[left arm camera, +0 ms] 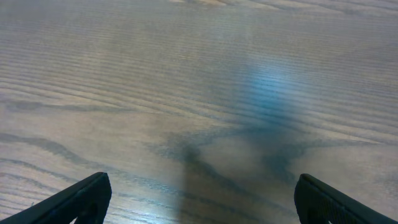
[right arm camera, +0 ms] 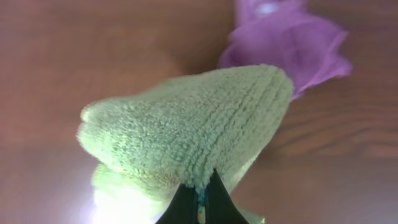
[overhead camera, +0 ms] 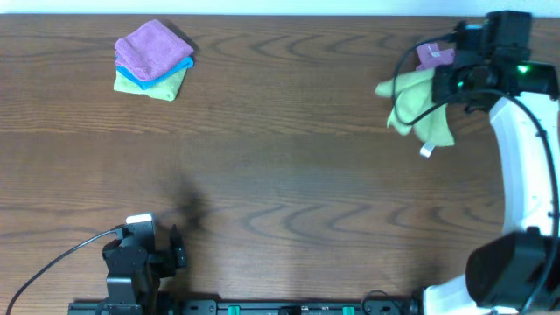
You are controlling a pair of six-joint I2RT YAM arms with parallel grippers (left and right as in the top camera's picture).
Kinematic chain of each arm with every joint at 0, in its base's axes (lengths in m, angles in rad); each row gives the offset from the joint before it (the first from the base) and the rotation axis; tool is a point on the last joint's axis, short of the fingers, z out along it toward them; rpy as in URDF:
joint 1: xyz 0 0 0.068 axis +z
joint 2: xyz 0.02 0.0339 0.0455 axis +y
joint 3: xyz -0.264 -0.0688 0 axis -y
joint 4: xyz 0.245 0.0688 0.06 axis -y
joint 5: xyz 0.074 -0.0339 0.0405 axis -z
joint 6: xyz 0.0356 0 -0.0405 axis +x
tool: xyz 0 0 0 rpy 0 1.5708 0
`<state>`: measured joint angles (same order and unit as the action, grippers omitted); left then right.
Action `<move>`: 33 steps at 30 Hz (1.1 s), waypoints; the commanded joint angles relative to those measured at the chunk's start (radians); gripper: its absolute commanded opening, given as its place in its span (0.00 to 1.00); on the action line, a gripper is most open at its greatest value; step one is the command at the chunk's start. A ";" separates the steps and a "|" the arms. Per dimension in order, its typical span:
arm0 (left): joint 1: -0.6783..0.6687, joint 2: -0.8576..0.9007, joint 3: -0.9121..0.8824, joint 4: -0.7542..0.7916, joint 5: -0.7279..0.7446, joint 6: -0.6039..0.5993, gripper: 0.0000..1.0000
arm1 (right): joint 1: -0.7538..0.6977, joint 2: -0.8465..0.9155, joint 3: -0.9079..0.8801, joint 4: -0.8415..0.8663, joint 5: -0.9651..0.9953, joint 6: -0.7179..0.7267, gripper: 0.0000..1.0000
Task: Fold the cloth
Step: 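Lift the green cloth with the right gripper and carry it to table center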
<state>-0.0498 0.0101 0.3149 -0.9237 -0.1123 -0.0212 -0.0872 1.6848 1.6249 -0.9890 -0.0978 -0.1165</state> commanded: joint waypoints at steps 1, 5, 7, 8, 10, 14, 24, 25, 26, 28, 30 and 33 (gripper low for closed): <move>-0.004 -0.006 -0.017 -0.052 -0.026 0.018 0.95 | 0.082 -0.084 0.007 -0.065 -0.077 -0.039 0.01; -0.004 -0.006 -0.017 -0.053 -0.026 0.018 0.95 | 0.228 -0.141 0.006 -0.195 -0.117 -0.038 0.01; -0.004 -0.006 -0.017 -0.052 -0.026 0.018 0.96 | 0.330 -0.158 0.006 -0.262 -0.152 -0.037 0.02; -0.004 -0.006 -0.017 -0.052 -0.026 0.018 0.95 | 0.380 -0.163 0.005 -0.289 -0.176 -0.031 0.02; -0.004 -0.006 -0.017 -0.053 -0.026 0.018 0.95 | 0.486 -0.168 -0.005 -0.317 -0.203 0.002 0.02; -0.004 -0.006 -0.017 -0.052 -0.026 0.018 0.95 | 0.689 -0.168 -0.054 -0.283 -0.236 0.076 0.01; -0.004 -0.006 -0.017 -0.053 -0.026 0.018 0.95 | 0.682 -0.049 -0.311 0.455 0.090 0.175 0.71; -0.004 -0.006 -0.017 -0.052 -0.026 0.018 0.95 | 0.668 -0.049 -0.304 0.492 0.101 0.175 0.85; -0.004 -0.006 -0.017 -0.052 -0.026 0.018 0.95 | 0.655 -0.052 -0.291 0.499 0.110 0.175 0.99; -0.004 -0.006 -0.017 -0.053 -0.026 0.018 0.95 | 0.639 -0.056 -0.266 0.449 0.117 0.175 0.99; -0.004 -0.006 -0.017 -0.052 -0.026 0.018 0.95 | 0.623 -0.058 -0.255 0.365 0.117 0.175 0.99; -0.004 -0.006 -0.017 -0.052 -0.026 0.018 0.95 | 0.603 -0.050 -0.263 0.271 0.101 0.175 0.99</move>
<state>-0.0498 0.0101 0.3157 -0.9249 -0.1123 -0.0208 0.5373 1.6413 1.3499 -0.6807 -0.0097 0.0463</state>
